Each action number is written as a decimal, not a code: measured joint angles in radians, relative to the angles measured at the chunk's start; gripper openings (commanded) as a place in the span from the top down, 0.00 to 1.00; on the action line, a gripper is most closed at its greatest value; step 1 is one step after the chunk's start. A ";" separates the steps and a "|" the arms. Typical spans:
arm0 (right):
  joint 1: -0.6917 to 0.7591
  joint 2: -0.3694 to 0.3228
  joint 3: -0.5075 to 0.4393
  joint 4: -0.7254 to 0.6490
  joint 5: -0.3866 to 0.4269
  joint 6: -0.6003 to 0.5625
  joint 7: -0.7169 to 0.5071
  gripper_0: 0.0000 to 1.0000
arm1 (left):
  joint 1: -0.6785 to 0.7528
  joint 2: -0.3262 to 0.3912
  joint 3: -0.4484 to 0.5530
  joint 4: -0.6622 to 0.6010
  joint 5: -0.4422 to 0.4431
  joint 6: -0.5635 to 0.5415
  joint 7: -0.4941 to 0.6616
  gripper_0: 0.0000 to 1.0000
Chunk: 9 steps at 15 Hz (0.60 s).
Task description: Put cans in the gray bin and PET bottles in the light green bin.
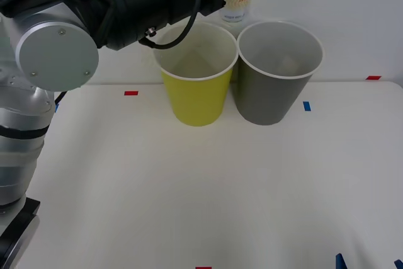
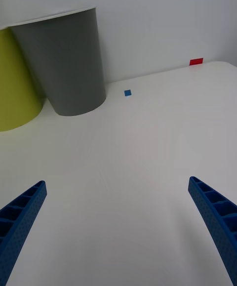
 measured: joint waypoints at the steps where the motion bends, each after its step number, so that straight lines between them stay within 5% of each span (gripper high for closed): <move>1: 0.000 0.000 0.000 0.000 0.000 0.000 0.000 0.00 | -0.028 0.002 -0.019 0.031 -0.004 -0.014 0.003 1.00; 9: 0.000 0.000 0.000 0.000 0.000 0.000 0.000 0.00 | -0.182 -0.013 -0.202 0.318 -0.015 -0.288 0.006 1.00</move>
